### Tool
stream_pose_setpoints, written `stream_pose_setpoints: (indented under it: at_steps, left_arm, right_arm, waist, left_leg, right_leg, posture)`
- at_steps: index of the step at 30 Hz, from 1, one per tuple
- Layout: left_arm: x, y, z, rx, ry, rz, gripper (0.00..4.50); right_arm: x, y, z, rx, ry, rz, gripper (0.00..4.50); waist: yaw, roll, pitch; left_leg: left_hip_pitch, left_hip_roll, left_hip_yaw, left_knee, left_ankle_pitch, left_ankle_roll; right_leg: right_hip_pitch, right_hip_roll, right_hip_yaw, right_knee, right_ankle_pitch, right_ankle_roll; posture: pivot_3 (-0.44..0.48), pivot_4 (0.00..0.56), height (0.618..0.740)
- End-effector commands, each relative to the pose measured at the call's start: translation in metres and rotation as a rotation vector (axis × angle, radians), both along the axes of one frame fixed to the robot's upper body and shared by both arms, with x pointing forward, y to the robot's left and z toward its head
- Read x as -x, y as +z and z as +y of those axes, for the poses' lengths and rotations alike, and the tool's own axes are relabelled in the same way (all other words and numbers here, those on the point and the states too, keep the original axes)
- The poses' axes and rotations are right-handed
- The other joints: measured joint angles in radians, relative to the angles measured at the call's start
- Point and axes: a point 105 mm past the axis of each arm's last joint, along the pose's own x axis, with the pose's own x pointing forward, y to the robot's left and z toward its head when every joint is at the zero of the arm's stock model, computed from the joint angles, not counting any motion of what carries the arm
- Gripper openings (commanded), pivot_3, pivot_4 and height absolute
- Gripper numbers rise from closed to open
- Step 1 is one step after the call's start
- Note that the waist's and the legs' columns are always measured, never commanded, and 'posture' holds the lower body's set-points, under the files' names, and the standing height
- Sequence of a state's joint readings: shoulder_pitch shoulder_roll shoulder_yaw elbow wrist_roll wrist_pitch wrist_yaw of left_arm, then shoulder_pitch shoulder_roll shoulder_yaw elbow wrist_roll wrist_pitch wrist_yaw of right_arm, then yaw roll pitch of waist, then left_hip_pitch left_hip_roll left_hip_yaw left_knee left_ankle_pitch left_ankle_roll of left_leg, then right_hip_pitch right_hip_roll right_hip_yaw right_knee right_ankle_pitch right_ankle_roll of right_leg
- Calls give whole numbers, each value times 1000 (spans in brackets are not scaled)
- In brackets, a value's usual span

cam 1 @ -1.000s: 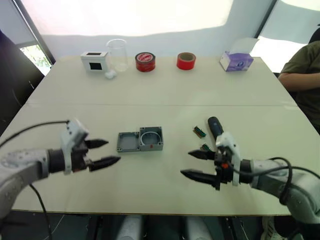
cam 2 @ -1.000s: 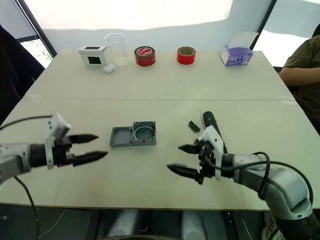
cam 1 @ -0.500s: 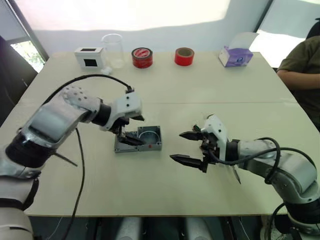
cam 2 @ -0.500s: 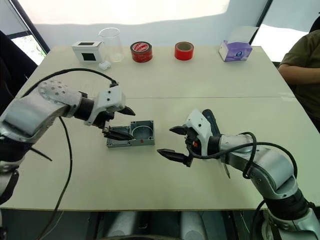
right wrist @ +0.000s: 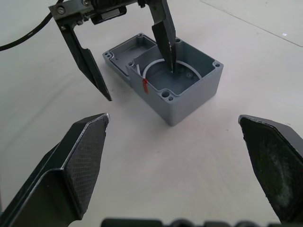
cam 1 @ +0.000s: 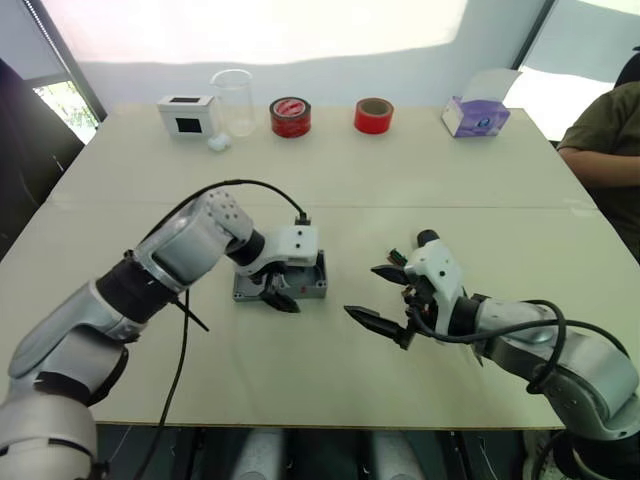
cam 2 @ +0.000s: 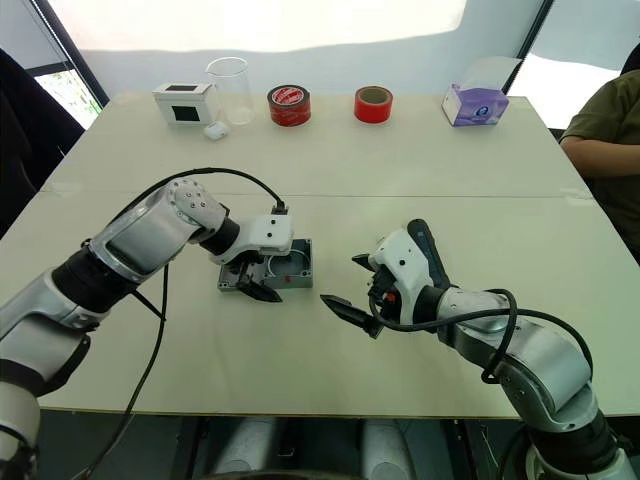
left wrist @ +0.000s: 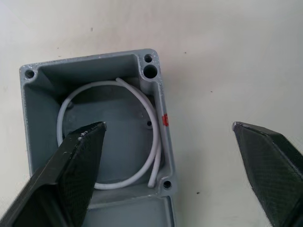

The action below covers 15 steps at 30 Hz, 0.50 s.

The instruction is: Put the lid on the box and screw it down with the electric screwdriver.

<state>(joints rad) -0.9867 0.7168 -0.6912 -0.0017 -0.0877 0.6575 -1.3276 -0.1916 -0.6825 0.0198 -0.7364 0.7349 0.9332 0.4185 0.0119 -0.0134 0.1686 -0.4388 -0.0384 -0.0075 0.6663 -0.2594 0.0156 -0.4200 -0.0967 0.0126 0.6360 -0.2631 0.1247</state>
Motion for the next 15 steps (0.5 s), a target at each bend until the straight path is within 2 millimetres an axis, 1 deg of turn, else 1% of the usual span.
stream_pose_setpoints:
  at_steps: [1, 6, 7, 8, 14, 15]
  left_arm:
    - [-3, 2, -4, 0, -13, -33, 2580]
    - [0, -5, -4, -17, -40, -21, 666]
    - [1, -6, -3, -18, -41, -19, 470]
    - [1, -6, -3, -19, -42, -18, 167]
    - [1, -4, -4, -13, -33, -1, 167]
    - [-1, 0, -6, -7, -74, -28, 167]
  right_arm:
    - [2, 12, 1, -18, -7, -56, 4500]
    - [2, 10, 1, -25, -15, -52, 4500]
    - [3, 9, 1, -25, -16, -51, 4500]
    - [3, 9, 1, -25, -16, -50, 4500]
    - [3, 7, 1, -23, -19, -45, 4500]
    - [2, 6, 0, -21, -21, -41, 4500]
  waist:
    - [-1, 0, 0]
    - [-2, 0, 0]
    - [-2, 0, 0]
    - [-1, 0, 0]
    - [-1, 0, 0]
    - [-1, 0, 0]
  left_leg:
    - [0, 0, 0, 0, 0, 0]
    - [0, 0, 0, 0, 0, 0]
    - [0, 0, 0, 0, 0, 0]
    - [0, 0, 0, 0, 0, 0]
    - [0, 0, 0, 1, 0, 0]
    - [0, 0, 0, 1, 0, 0]
  right_leg:
    - [0, 0, 0, 0, 0, 0]
    - [0, 0, 0, 1, 0, 0]
    - [0, 0, 0, 2, 0, 0]
    - [0, 0, 0, 2, 0, 0]
    - [0, 0, 0, 3, 0, 0]
    - [0, 0, 0, 3, 0, 0]
  posture:
    - [0, 150, 740]
    - [0, 150, 740]
    - [0, 150, 740]
    - [0, 150, 740]
    - [0, 150, 740]
    - [0, 150, 740]
